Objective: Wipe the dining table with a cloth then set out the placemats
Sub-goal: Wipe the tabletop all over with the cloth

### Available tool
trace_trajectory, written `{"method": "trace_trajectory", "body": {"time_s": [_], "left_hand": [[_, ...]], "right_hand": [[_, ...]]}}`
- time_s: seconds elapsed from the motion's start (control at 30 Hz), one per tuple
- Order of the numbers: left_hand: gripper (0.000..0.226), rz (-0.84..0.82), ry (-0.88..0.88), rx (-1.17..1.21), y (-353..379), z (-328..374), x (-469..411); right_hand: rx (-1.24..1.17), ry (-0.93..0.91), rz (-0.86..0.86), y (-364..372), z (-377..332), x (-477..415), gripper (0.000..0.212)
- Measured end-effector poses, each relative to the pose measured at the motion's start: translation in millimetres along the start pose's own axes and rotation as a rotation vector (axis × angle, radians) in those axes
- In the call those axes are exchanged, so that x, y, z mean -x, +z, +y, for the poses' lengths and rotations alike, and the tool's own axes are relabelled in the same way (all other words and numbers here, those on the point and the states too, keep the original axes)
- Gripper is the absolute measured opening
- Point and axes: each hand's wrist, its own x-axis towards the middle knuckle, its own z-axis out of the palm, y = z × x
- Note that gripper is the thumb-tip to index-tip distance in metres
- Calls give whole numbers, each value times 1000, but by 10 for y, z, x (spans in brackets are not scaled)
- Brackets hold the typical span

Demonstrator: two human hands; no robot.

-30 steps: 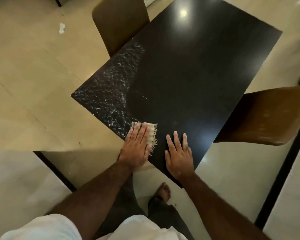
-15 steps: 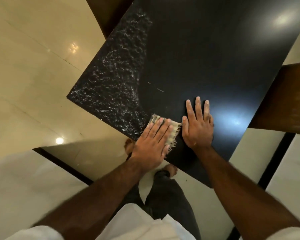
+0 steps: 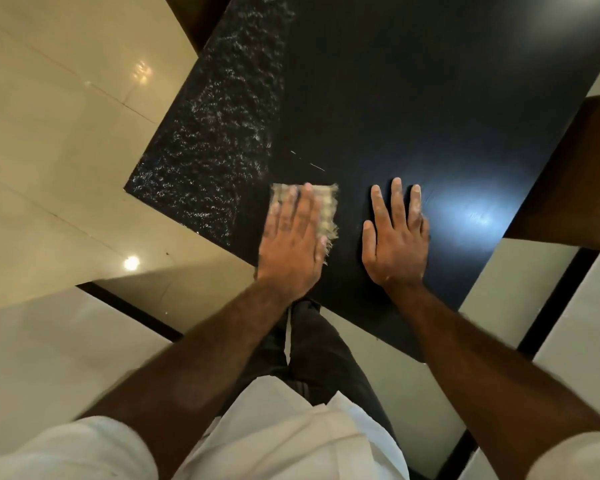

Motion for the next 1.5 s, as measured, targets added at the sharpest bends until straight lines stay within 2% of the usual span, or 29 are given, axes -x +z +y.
{"method": "trace_trajectory", "body": {"time_s": [0.1,0.2,0.33,0.47,0.57,0.7,0.87,0.93,1.03,1.13,1.27,1.4,1.5], "left_hand": [[82,-72,138,25,120,196,338],[80,-105,185,19,158,91,594],[78,-83,78,-11,77,-261,574],[75,-11,-51,-27,-44,-433,190],[76,45,-99,-32,-132,-321,-200],[77,67,-57,-26,-158,-1,-468],[78,-24,130,-36,-1,274,72],[77,-54,118,-31,60,190,378],[77,-49,4,-23,62,-151,549],[75,-8,-147,-31,-8,-470,356],[76,63,-218,-14,-183,-552,-258],[77,110,-174,-12,-282,-262,-760],[77,68,-50,-8,-249,-28,-715]], "right_hand": [[3,-3,2,-6,-12,0,70],[4,-4,-4,-9,-17,-4,70],[-2,-3,-3,-1,-13,-4,70],[2,-11,3,14,4,8,70],[-2,-17,1,15,23,15,71],[-9,-25,12,4,40,21,70],[-15,-42,12,16,62,23,71],[-17,-43,5,17,68,33,71],[-12,-41,-7,12,63,33,71],[-2,-35,-8,21,58,26,71],[-6,-33,-8,48,63,20,71],[3,-27,-17,52,69,20,71],[-4,-34,-13,21,55,31,70]]}}
